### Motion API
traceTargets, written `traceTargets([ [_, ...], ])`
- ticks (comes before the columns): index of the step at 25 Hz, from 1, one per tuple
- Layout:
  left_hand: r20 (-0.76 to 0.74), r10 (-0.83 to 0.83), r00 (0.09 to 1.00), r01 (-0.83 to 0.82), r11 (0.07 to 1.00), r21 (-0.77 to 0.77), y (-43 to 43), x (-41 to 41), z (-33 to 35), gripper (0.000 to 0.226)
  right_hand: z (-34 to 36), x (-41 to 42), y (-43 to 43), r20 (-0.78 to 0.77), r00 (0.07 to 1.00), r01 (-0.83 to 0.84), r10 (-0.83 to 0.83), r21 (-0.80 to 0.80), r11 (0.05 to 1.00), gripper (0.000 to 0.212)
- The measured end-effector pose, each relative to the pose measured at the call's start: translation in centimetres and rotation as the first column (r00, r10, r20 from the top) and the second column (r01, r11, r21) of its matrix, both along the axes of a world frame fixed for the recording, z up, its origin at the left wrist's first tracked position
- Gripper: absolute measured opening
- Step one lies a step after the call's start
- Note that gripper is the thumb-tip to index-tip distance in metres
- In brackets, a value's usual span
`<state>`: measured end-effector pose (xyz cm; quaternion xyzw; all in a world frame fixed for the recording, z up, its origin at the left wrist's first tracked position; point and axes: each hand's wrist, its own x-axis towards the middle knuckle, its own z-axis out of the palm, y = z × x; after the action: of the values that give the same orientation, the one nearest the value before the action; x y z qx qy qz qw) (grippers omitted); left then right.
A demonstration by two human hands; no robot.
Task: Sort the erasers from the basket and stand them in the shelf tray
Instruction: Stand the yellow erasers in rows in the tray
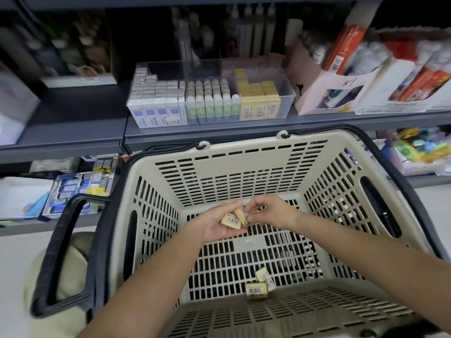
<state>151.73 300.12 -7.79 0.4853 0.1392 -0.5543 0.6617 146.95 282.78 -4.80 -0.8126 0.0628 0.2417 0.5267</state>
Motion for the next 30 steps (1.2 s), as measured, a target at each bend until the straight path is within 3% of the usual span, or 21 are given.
traceTargets([
  [3, 0.034, -0.069, 0.997, 0.068, 0.997, 0.035, 0.9, 0.1, 0.2, 0.005, -0.1, -0.6, -0.4, -0.078, 0.997, 0.001, 0.000, 0.022, 1.000, 0.016],
  [5, 0.059, -0.131, 0.990, 0.124, 0.986, 0.115, 1.5, 0.3, 0.7, 0.004, -0.5, -1.6, -0.5, -0.150, 0.974, -0.188, 0.167, -0.135, 0.973, 0.017],
  [7, 0.078, -0.202, 0.976, 0.184, 0.962, 0.201, 2.2, 0.3, 1.1, 0.009, -1.6, -3.2, -0.1, -0.299, 0.853, -0.510, 0.428, -0.308, 0.803, 0.032],
  [9, 0.083, -0.245, 0.966, 0.221, 0.948, 0.229, 2.7, 0.2, 1.1, 0.013, -2.8, -4.8, 0.5, -0.412, 0.741, -0.667, 0.530, -0.365, 0.649, 0.053],
  [12, 0.073, -0.281, 0.957, 0.257, 0.937, 0.237, 3.0, -0.2, 0.9, 0.017, -3.5, -6.1, 1.6, -0.415, 0.720, -0.694, 0.556, -0.401, 0.598, 0.061],
  [16, 0.061, -0.281, 0.958, 0.262, 0.939, 0.221, 3.0, -0.4, 0.4, 0.012, -3.5, -6.2, 2.8, -0.348, 0.688, -0.719, 0.637, -0.446, 0.533, 0.046],
  [22, 0.041, -0.254, 0.966, 0.241, 0.950, 0.199, 2.7, -0.6, 0.3, 0.015, -3.0, -6.2, 3.4, -0.397, 0.621, -0.782, 0.676, -0.373, 0.499, 0.045],
  [23, 0.045, -0.242, 0.969, 0.230, 0.954, 0.191, 2.7, -0.5, 0.3, 0.018, -2.5, -5.7, 3.2, -0.392, 0.637, -0.770, 0.663, -0.366, 0.524, 0.043],
  [25, 0.061, -0.196, 0.979, 0.184, 0.969, 0.165, 2.8, -0.4, 0.5, 0.022, -0.7, -4.0, 2.2, -0.340, 0.755, -0.653, 0.560, -0.315, 0.689, 0.035],
  [28, 0.051, -0.027, 0.998, 0.023, 0.997, 0.077, 2.4, 0.1, 1.4, 0.028, 3.0, -1.1, 0.0, -0.192, 0.950, -0.276, 0.248, -0.137, 0.951, 0.019],
  [30, 0.030, 0.062, 0.998, -0.062, 0.998, -0.009, 1.6, 0.3, 2.3, 0.045, 4.6, 0.0, -0.5, -0.106, 0.990, -0.095, 0.091, -0.028, 0.995, 0.016],
])
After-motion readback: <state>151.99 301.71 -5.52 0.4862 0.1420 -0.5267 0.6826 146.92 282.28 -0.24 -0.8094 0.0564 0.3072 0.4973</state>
